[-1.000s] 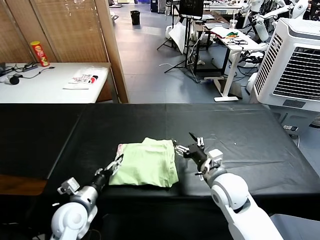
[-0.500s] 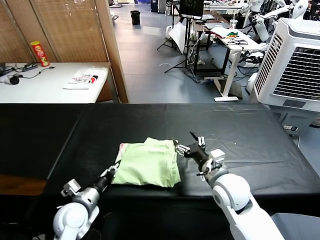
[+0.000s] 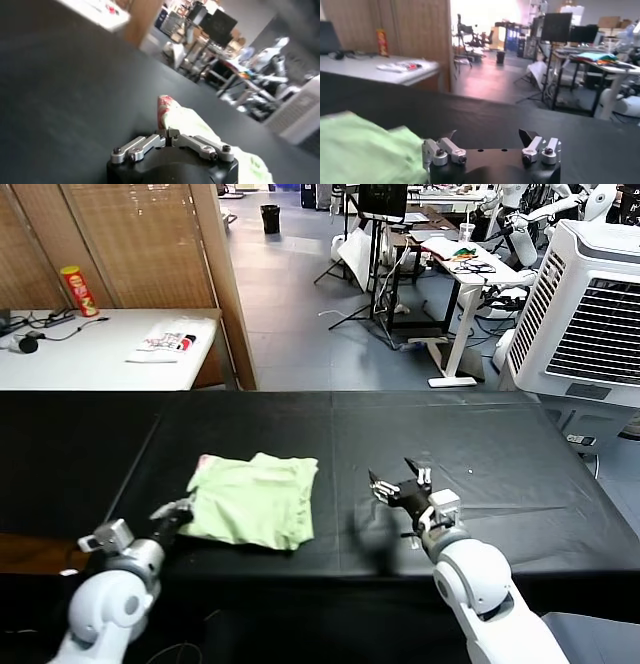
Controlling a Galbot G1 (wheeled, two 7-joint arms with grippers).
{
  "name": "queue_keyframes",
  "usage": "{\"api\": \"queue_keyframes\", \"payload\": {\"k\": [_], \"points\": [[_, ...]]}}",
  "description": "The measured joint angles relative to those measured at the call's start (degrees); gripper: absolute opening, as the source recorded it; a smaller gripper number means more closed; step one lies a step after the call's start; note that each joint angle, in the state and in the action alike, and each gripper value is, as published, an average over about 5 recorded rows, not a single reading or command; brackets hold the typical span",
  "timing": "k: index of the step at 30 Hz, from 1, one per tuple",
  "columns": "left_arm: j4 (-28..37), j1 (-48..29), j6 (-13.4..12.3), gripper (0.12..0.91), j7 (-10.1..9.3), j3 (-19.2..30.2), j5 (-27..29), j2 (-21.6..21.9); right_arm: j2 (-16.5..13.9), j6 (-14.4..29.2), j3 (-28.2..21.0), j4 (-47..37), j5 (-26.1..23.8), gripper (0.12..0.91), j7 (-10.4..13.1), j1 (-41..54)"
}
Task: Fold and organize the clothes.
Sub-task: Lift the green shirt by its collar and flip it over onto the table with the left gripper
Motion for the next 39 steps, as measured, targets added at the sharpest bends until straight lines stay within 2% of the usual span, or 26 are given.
{"api": "queue_keyframes", "payload": {"k": [6, 10, 13, 16, 20, 24, 27, 30, 33, 36, 39], "points": [[-1.2, 1.0, -0.6, 0.140, 0.69, -4.4, 6.2, 7.3, 0.6, 0.1, 0.0, -0.3, -0.2, 0.798, -0.1, -0.5], [-3.2, 1.0, -0.8, 0.140, 0.48, -7.6, 11.4, 12.1, 1.1, 0.1, -0.3, -0.6, -0.4, 0.798, -0.1, -0.5], [-5.6, 0.9, -0.8, 0.140, 0.09, -8.3, 15.7, 13.6, 1.4, 0.2, -0.5, -0.6, -0.7, 0.798, -0.1, -0.9], [-8.6, 1.3, -1.1, 0.140, -0.49, -7.0, 20.2, 13.2, 1.5, 0.2, -0.3, -0.4, -1.1, 0.798, -0.2, -1.5], [-12.4, 1.1, -1.2, 0.140, -2.39, -1.9, 24.4, 10.7, 1.2, 0.3, 0.3, 0.1, -1.2, 0.798, -0.4, -2.6], [-13.7, -0.3, -1.0, 0.140, -4.21, 6.6, 24.4, 7.3, 1.0, 0.5, 0.6, 0.8, -0.1, 0.798, -0.8, -3.8], [-12.8, -2.2, -1.1, 0.140, -4.52, 14.0, 24.6, 3.9, 0.5, 0.3, 0.7, 1.5, 1.8, 0.798, -1.0, -4.7], [-11.0, -3.6, -0.6, 0.144, -3.38, 20.5, 24.0, 0.2, -0.3, -0.2, 0.5, 2.1, 3.5, 0.798, -1.1, -5.6], [-10.2, -3.6, 1.2, 0.222, -1.03, 24.8, 23.3, -2.2, -1.0, -1.0, -0.1, 2.6, 5.1, 0.798, -1.2, -5.9], [-10.8, -2.8, 3.4, 0.376, 0.89, 26.7, 22.6, -2.7, -0.9, -2.0, -0.9, 2.5, 7.2, 0.798, -0.8, -5.4], [-12.2, -1.6, 4.4, 0.543, 2.58, 27.0, 22.2, -2.2, -0.4, -3.5, -1.8, 1.9, 10.3, 0.798, -0.3, -4.4]]}}
